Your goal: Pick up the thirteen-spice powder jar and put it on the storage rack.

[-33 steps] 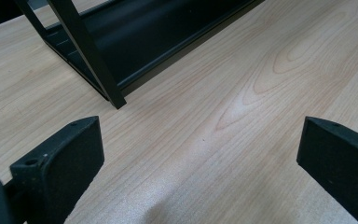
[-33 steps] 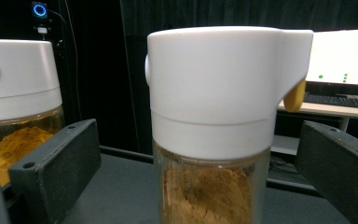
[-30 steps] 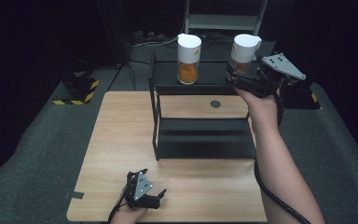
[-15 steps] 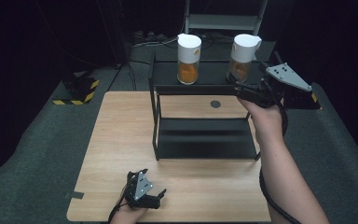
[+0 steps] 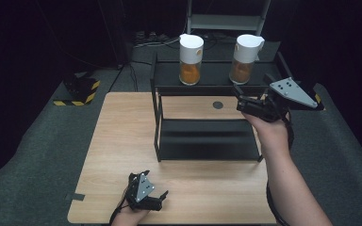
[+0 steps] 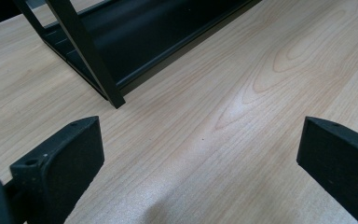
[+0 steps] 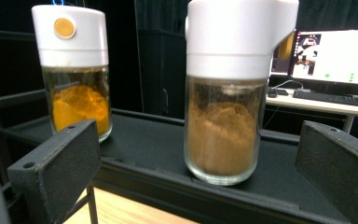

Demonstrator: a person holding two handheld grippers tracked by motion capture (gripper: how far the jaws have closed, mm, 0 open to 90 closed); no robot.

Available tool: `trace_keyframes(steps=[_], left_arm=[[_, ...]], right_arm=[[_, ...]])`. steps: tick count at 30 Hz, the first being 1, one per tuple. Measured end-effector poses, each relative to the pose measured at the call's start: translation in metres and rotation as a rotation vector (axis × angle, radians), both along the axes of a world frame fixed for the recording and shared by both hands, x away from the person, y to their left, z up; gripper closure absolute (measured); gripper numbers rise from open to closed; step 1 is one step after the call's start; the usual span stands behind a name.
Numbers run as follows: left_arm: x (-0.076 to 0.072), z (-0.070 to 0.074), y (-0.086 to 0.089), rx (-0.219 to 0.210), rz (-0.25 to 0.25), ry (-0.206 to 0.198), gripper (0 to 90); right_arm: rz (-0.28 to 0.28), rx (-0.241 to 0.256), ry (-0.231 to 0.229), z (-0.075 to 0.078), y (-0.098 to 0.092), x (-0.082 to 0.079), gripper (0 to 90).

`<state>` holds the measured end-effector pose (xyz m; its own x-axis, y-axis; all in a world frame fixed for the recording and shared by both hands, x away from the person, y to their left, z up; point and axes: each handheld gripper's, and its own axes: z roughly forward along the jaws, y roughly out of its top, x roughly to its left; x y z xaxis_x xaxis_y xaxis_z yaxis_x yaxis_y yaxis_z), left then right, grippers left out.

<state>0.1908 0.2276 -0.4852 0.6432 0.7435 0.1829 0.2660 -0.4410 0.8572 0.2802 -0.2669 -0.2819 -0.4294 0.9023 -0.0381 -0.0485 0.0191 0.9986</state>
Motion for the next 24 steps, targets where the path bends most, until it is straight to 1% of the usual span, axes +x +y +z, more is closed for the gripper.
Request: trace_keyframes(steps=[6, 7, 9, 13, 15, 17, 18, 19, 22, 23, 24], left_arm=[[0.0, 0.0, 0.0, 0.003, 0.001, 0.0, 0.8], [0.0, 0.0, 0.0, 0.003, 0.001, -0.001, 0.8], [0.0, 0.0, -0.001, 0.005, 0.0, -0.001, 0.8], [0.0, 0.0, -0.001, 0.007, -0.002, -0.004, 0.8], [0.0, 0.0, -0.001, 0.005, 0.0, -0.002, 0.8], [0.0, 0.0, -0.001, 0.005, 0.0, -0.002, 0.8], [0.0, 0.0, -0.001, 0.005, 0.0, -0.002, 0.8], [0.0, 0.0, -0.001, 0.007, -0.001, -0.002, 0.8], [0.0, 0.0, -0.001, 0.008, 0.0, -0.002, 0.8], [0.0, 0.0, -0.001, 0.008, 0.0, -0.002, 0.8], [0.0, 0.0, -0.001, 0.009, -0.001, -0.002, 0.8]], right_arm=[[0.005, -0.013, 0.0, -0.008, -0.002, -0.011, 0.0], [0.012, -0.024, -0.002, -0.01, -0.003, -0.014, 0.0], [0.013, -0.027, 0.002, -0.011, -0.003, -0.016, 0.0], [0.019, -0.03, 0.003, -0.018, -0.005, -0.022, 0.0], [0.027, -0.036, 0.004, -0.024, -0.007, -0.027, 0.0], [0.027, -0.039, 0.005, -0.027, -0.007, -0.029, 0.0], [0.029, -0.045, 0.008, -0.031, -0.008, -0.032, 0.0], [0.029, -0.045, 0.008, -0.031, -0.008, -0.032, 0.0], [0.033, -0.07, 0.01, -0.039, -0.008, -0.037, 0.0], [0.033, -0.07, 0.01, -0.039, -0.008, -0.037, 0.0], [0.036, -0.072, 0.018, -0.044, -0.009, -0.039, 0.0]])
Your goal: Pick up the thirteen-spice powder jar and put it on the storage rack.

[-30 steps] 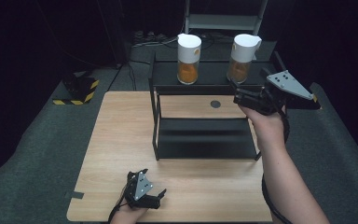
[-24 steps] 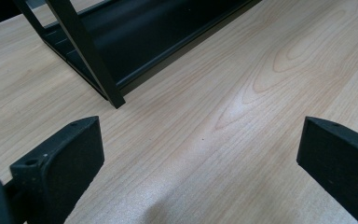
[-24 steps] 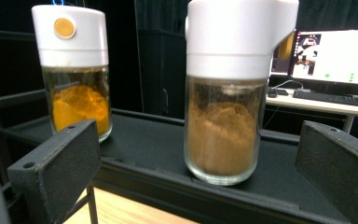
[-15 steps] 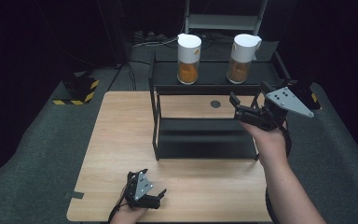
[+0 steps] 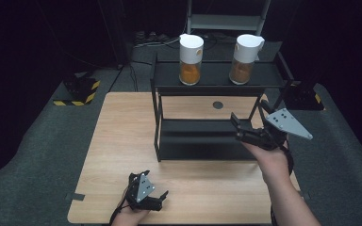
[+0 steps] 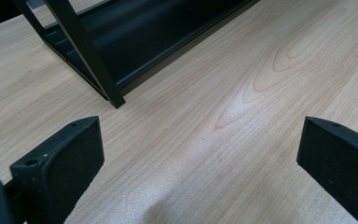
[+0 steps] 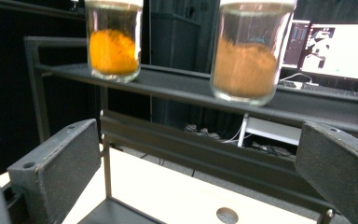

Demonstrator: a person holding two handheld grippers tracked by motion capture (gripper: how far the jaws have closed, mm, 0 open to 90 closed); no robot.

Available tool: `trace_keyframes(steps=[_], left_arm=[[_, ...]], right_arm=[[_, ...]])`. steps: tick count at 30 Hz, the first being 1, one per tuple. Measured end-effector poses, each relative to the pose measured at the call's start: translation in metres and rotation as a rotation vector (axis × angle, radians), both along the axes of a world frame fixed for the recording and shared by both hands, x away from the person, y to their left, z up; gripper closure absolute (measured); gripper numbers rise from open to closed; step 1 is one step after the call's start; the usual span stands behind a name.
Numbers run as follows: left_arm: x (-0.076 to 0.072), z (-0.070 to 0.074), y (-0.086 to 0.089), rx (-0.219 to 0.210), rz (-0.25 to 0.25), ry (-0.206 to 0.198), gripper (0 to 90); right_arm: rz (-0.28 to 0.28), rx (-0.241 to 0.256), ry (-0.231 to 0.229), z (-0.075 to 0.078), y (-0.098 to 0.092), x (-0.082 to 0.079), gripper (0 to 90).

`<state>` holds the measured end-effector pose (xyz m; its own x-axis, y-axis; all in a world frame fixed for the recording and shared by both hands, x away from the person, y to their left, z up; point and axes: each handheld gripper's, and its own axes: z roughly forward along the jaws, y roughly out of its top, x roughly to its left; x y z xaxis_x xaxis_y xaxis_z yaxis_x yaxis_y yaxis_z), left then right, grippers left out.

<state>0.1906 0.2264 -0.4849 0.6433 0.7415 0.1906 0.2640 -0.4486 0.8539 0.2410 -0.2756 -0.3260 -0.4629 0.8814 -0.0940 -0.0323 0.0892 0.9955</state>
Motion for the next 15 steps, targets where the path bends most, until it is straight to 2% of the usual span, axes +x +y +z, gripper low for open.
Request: trace_keyframes(steps=[6, 13, 14, 15], left_arm=[[0.0, 0.0, 0.0, 0.004, -0.001, -0.003, 0.8], [-0.001, 0.0, -0.001, 0.005, -0.003, -0.007, 0.8], [-0.001, 0.0, -0.001, 0.006, -0.004, -0.008, 0.8], [-0.001, 0.0, -0.001, 0.007, -0.003, -0.008, 0.8]], right_arm=[[0.005, -0.018, 0.028, -0.015, 0.0, -0.004, 0.0], [0.001, -0.052, 0.07, -0.041, 0.0, -0.011, 0.0], [0.003, -0.052, 0.086, -0.05, -0.002, -0.013, 0.0], [0.003, -0.052, 0.086, -0.05, -0.002, -0.013, 0.0]])
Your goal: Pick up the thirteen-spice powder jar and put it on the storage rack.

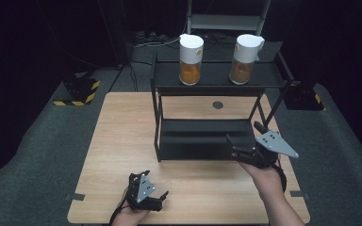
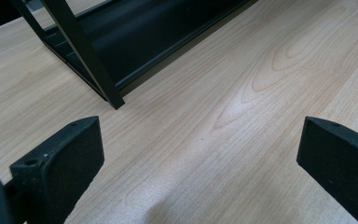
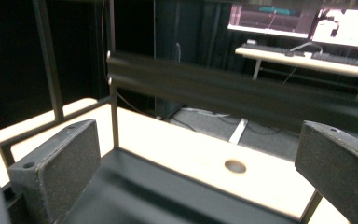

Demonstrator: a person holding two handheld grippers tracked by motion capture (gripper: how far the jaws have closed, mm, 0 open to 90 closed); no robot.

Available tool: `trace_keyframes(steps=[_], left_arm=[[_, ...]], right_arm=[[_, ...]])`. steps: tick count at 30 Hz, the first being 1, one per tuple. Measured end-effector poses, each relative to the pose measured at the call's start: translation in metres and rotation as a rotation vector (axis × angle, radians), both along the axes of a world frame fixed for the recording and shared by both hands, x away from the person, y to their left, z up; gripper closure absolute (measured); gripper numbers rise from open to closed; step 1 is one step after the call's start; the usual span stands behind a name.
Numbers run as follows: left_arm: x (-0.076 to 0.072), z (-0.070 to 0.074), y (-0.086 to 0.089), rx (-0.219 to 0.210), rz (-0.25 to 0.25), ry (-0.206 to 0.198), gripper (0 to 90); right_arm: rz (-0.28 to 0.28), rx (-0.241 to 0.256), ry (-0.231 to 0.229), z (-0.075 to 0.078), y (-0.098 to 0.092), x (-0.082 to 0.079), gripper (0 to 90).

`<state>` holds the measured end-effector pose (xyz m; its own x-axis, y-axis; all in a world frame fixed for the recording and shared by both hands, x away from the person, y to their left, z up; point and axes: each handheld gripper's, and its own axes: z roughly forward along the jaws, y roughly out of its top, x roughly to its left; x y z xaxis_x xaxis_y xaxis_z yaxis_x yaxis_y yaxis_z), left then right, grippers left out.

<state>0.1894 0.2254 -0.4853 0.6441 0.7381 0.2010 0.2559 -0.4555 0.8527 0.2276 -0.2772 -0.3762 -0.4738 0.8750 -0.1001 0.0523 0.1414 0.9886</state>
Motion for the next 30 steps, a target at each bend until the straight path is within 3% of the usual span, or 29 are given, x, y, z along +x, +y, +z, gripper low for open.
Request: trace_keyframes(steps=[8, 11, 12, 14, 19, 23, 26, 27, 28, 29, 30], left_arm=[[-0.001, 0.0, -0.001, 0.003, 0.005, -0.003, 0.8], [-0.001, 0.0, -0.001, 0.005, 0.006, -0.002, 0.8], [-0.001, 0.0, -0.001, 0.003, 0.007, -0.002, 0.8], [-0.001, 0.0, -0.001, 0.003, 0.008, -0.004, 0.8], [-0.001, 0.0, -0.002, 0.005, 0.007, -0.004, 0.8], [-0.001, 0.0, -0.001, 0.004, 0.007, -0.002, 0.8], [-0.001, 0.0, -0.002, 0.007, 0.008, -0.002, 0.8], [-0.001, 0.0, -0.002, 0.009, 0.008, -0.001, 0.8], [-0.001, 0.0, -0.003, 0.01, 0.008, -0.003, 0.9], [-0.001, 0.0, -0.003, 0.012, 0.008, -0.004, 0.9], [-0.002, 0.0, -0.003, 0.013, 0.009, -0.006, 0.8]], right_arm=[[-0.009, -0.05, 0.077, -0.043, -0.001, -0.009, 0.0], [-0.013, -0.076, 0.151, -0.07, 0.0, -0.01, 0.0], [-0.013, -0.076, 0.151, -0.07, 0.0, -0.01, 0.0], [-0.025, -0.107, 0.194, -0.087, 0.001, -0.011, 0.0], [-0.038, -0.144, 0.245, -0.104, 0.002, -0.013, 0.0], [-0.051, -0.197, 0.282, -0.11, 0.004, -0.014, 0.0], [-0.063, -0.234, 0.266, -0.111, 0.009, -0.017, 0.0], [-0.068, -0.265, 0.28, -0.108, 0.012, -0.016, 0.0], [-0.065, -0.33, 0.29, -0.105, 0.02, -0.014, 0.0], [-0.065, -0.33, 0.29, -0.105, 0.02, -0.014, 0.0], [-0.051, -0.386, 0.294, -0.103, 0.027, -0.013, 0.3]])
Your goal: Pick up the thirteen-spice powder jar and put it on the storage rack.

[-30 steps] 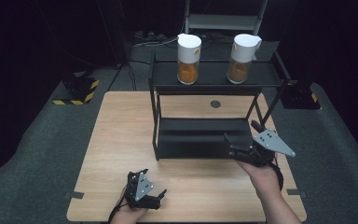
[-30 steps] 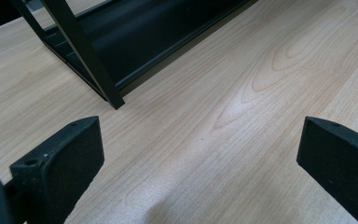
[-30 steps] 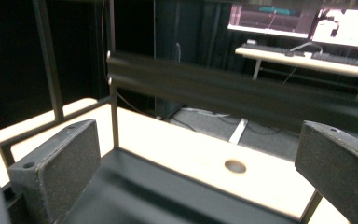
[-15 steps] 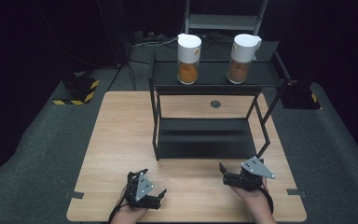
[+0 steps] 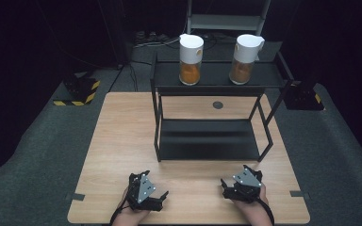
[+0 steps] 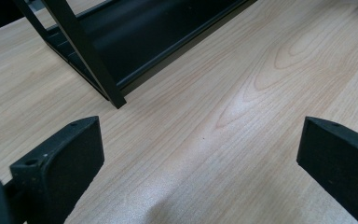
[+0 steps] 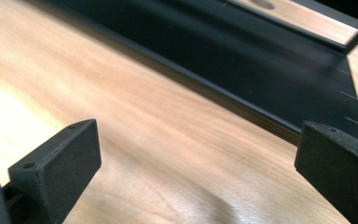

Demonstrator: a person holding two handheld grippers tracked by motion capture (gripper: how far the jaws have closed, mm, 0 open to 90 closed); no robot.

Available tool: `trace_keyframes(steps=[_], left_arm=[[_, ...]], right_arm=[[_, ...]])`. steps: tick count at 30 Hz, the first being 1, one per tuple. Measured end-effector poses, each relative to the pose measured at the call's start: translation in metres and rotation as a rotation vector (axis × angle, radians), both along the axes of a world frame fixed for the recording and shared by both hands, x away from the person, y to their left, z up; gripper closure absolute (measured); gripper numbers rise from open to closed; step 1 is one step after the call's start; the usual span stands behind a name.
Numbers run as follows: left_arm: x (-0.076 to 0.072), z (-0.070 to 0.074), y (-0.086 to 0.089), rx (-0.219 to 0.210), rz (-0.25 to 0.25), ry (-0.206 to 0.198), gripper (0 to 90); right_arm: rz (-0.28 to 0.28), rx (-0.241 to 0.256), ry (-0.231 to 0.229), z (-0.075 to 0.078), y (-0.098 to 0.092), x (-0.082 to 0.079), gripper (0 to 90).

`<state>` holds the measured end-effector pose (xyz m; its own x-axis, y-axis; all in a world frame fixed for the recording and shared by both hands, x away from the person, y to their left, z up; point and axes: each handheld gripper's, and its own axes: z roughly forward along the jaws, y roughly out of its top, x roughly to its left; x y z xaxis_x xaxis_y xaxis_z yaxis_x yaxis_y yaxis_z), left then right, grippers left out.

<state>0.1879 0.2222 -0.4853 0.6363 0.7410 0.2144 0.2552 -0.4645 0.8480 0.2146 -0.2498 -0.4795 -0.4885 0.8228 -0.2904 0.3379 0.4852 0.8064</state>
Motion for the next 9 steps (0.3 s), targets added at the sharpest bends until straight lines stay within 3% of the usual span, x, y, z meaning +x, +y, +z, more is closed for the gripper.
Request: trace_keyframes(steps=[1, 5, 9], left_arm=[[-0.001, 0.0, -0.001, 0.002, 0.003, -0.002, 0.8], [-0.001, 0.0, -0.001, -0.009, 0.005, 0.005, 0.8], [-0.002, 0.001, -0.004, 0.015, 0.0, -0.001, 0.8]], right_arm=[[0.0, 0.0, 0.0, 0.0, 0.0, 0.0, 0.3], [0.031, -0.106, -0.023, -0.002, 0.016, -0.004, 1.1], [0.05, -0.129, -0.052, -0.005, 0.018, -0.009, 1.0]])
